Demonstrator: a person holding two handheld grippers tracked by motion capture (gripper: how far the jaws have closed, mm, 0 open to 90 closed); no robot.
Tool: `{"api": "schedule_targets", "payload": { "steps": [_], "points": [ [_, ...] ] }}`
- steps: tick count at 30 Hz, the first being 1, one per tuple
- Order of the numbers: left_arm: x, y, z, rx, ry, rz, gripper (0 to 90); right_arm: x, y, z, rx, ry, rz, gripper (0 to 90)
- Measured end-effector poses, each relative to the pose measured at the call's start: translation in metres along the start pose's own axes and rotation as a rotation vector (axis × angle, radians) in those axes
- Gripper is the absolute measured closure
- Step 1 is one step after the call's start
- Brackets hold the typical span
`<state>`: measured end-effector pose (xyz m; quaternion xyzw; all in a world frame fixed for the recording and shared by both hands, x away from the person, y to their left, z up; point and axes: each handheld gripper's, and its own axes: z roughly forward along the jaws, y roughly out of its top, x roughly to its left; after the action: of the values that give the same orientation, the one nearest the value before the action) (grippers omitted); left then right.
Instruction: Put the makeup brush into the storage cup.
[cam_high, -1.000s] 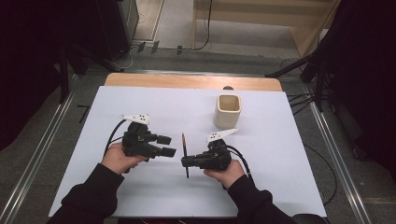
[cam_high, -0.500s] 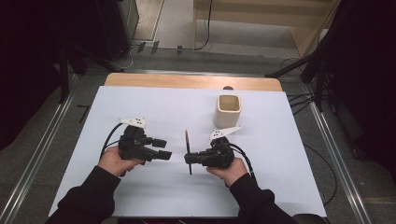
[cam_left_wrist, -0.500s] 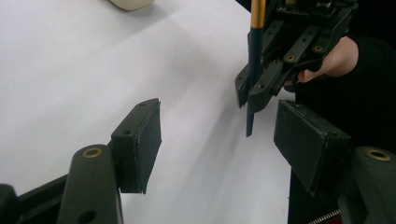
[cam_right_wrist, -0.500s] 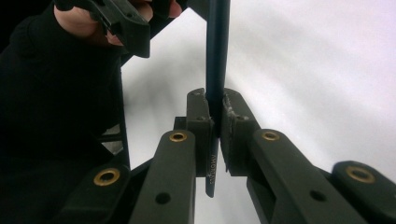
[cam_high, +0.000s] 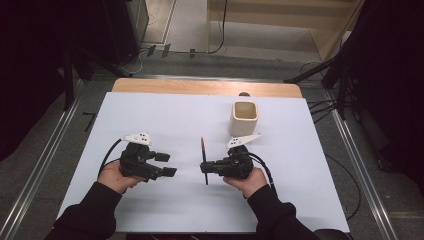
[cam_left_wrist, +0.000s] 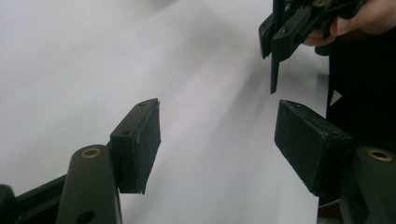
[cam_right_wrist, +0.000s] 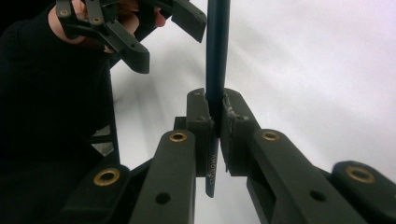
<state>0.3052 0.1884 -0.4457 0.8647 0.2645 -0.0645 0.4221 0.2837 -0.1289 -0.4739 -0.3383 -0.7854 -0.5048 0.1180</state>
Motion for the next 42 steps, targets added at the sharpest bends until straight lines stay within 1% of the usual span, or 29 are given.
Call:
{"api": "schedule_targets", "payload": {
  "steps": [4,5,6,7,8,11,14,15,17,19,21,28,32,37,42],
  "points": [
    [-0.003,-0.003,-0.001,-0.002,0.042,0.049,31.7,0.0,0.001,-0.001,0.001,-0.01,-0.003,84.0],
    [-0.004,-0.005,-0.002,0.004,0.069,0.066,31.4,-0.001,0.001,-0.002,-0.002,-0.015,-0.003,84.1],
    [-0.005,-0.006,-0.002,0.005,0.081,0.069,31.3,-0.001,0.001,-0.003,-0.003,-0.02,-0.005,84.1],
    [-0.005,-0.006,-0.002,0.005,0.081,0.069,31.1,-0.001,0.001,-0.003,-0.003,-0.027,-0.007,84.1],
    [-0.005,-0.007,-0.002,0.015,0.094,0.081,31.1,-0.001,0.001,-0.003,-0.003,-0.027,-0.007,84.1],
    [-0.006,-0.009,-0.003,0.024,0.12,0.092,29.6,-0.002,0.001,-0.005,-0.009,-0.036,-0.011,84.1],
    [-0.007,-0.012,-0.005,0.021,0.138,0.097,29.6,-0.002,0.002,-0.008,-0.013,-0.051,-0.012,84.1],
    [-0.008,-0.013,-0.006,0.026,0.149,0.105,29.6,-0.002,0.002,-0.009,-0.012,-0.061,-0.015,84.0],
    [-0.009,-0.015,-0.008,0.028,0.166,0.117,29.6,-0.002,0.002,-0.009,-0.013,-0.066,-0.018,84.1],
    [-0.01,-0.016,-0.009,0.03,0.176,0.131,29.6,-0.002,0.002,-0.01,-0.017,-0.073,-0.02,84.1],
    [-0.011,-0.017,-0.01,0.036,0.182,0.134,29.2,-0.002,0.003,-0.011,-0.014,-0.08,-0.023,84.1],
    [-0.01,-0.022,-0.016,0.012,0.186,0.111,29.0,-0.003,0.005,-0.017,-0.028,-0.097,-0.024,84.0],
    [-0.009,-0.024,-0.018,0.009,0.19,0.096,28.2,-0.004,0.006,-0.021,-0.032,-0.117,-0.031,84.0],
    [-0.009,-0.026,-0.019,0.0,0.174,0.077,27.0,-0.005,0.006,-0.023,-0.034,-0.128,-0.029,84.1],
    [-0.008,-0.027,-0.02,-0.01,0.184,0.057,26.9,-0.008,0.009,-0.026,-0.039,-0.144,-0.028,84.0]
  ]
}}
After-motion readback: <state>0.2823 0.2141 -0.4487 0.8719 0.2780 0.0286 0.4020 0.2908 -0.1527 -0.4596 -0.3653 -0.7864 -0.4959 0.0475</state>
